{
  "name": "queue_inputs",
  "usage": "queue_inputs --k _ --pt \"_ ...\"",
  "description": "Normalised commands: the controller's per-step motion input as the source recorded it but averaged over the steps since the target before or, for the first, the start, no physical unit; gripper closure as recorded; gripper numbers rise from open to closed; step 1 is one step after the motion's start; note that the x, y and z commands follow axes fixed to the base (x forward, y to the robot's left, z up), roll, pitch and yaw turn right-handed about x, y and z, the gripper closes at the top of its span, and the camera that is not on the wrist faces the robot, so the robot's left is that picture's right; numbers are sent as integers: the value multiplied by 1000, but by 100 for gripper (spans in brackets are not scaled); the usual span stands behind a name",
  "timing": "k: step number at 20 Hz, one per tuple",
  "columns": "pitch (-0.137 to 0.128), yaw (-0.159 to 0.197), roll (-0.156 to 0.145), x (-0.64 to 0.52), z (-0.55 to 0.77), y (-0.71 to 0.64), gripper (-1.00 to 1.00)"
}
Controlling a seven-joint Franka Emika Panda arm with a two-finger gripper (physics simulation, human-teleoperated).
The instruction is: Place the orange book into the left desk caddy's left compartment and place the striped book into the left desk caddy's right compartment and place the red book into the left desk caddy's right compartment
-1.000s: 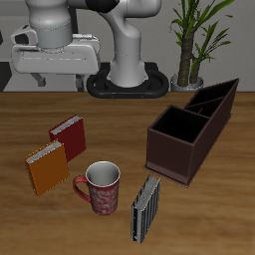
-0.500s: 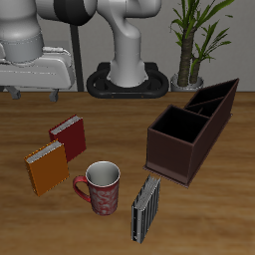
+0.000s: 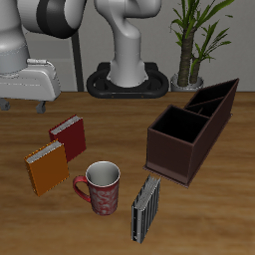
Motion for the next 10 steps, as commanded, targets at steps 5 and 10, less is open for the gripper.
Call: queue_inputs --k 5,10 --pt "-49 -61 -22 6 -311 -111 -100" --pt "-71 -37 -23 -92 -373 7 -100"
